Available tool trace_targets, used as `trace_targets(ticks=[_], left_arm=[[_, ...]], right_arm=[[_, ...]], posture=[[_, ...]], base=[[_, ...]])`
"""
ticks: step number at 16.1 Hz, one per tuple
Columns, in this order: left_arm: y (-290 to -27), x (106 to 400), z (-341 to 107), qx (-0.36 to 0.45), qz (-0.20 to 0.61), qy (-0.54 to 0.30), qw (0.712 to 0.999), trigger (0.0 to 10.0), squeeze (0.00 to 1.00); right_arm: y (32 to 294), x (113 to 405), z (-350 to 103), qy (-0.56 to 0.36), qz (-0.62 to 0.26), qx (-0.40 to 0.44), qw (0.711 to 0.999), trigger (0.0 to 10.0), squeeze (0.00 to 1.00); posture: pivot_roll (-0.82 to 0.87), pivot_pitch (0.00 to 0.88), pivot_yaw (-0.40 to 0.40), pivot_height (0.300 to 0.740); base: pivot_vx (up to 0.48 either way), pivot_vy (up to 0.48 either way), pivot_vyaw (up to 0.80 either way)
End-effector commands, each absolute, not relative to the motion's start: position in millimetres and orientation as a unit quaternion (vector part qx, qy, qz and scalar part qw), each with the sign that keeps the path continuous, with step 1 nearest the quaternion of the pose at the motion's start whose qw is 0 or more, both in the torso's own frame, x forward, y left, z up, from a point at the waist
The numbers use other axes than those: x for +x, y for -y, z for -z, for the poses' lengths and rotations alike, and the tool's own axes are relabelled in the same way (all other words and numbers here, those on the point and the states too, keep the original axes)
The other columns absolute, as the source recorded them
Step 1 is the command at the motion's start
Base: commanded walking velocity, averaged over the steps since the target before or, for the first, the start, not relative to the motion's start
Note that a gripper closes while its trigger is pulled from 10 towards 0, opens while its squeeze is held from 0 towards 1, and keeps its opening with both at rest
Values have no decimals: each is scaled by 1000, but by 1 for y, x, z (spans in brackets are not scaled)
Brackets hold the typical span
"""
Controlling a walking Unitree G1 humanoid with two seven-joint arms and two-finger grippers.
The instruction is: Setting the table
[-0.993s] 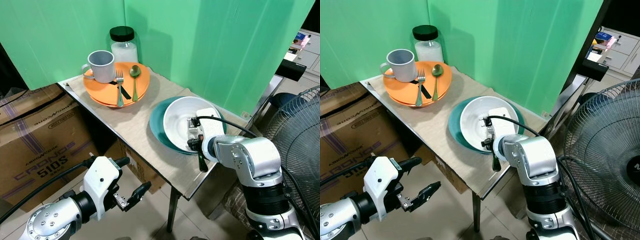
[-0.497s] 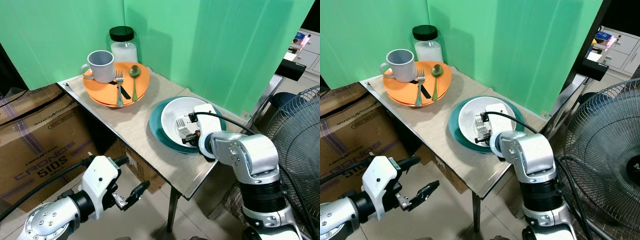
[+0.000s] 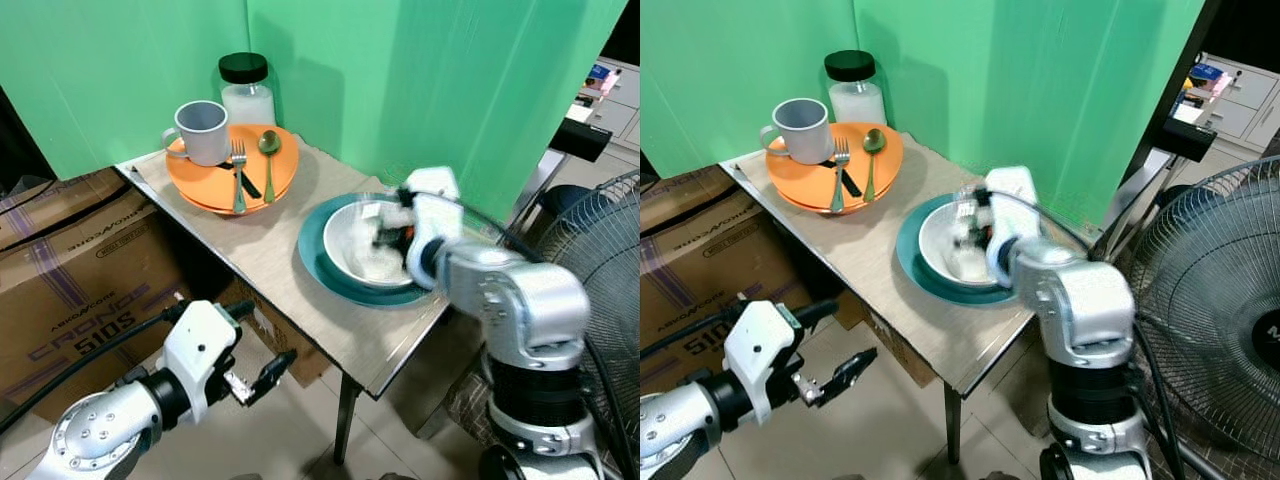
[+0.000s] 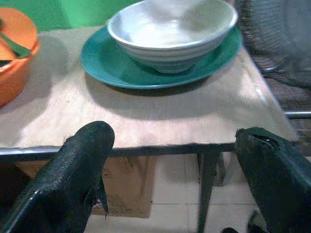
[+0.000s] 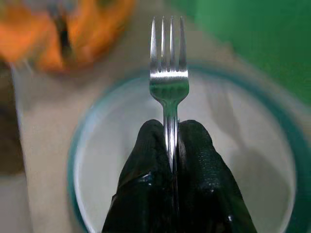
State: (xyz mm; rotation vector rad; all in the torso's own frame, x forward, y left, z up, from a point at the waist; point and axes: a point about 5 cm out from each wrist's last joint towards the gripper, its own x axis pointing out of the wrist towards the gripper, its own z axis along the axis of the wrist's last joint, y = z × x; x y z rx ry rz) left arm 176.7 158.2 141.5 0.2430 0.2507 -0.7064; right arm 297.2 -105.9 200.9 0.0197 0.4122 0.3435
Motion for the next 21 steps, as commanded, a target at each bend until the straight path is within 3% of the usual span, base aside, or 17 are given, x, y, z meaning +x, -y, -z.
trace_targets(ticks=[1, 2, 5, 8, 12, 21], left_arm=[[-158, 181, -142, 127, 337, -114, 926, 10000, 0], [-157, 186, -143, 130, 331, -105, 929, 10000, 0], [-132, 219, -150, 130, 266, -53, 954, 10000, 0], [-130, 221, -155, 100, 232, -27, 967, 10000, 0], [-126, 222, -154, 84, 200, -20, 976, 10000, 0], [-136, 219, -158, 76, 158, -11, 984, 10000, 0]], right_arm=[[109, 296, -219, -133, -187, 11, 973, 3529, 0], [112, 293, -224, -101, -198, -5, 975, 10000, 0], [125, 247, -224, -8, -209, -26, 978, 10000, 0], [134, 235, -218, 4, -177, -12, 984, 10000, 0], [136, 228, -209, 13, -147, 16, 989, 10000, 0], [128, 227, -194, -5, -149, 44, 988, 10000, 0]], posture=[[78, 0, 6, 740], [78, 0, 6, 740], [43, 0, 24, 740], [25, 0, 29, 740], [6, 0, 50, 740], [37, 0, 24, 740]], base=[[0, 0, 0], [0, 0, 0], [0, 0, 0], [0, 0, 0], [0, 0, 0], [0, 0, -786]])
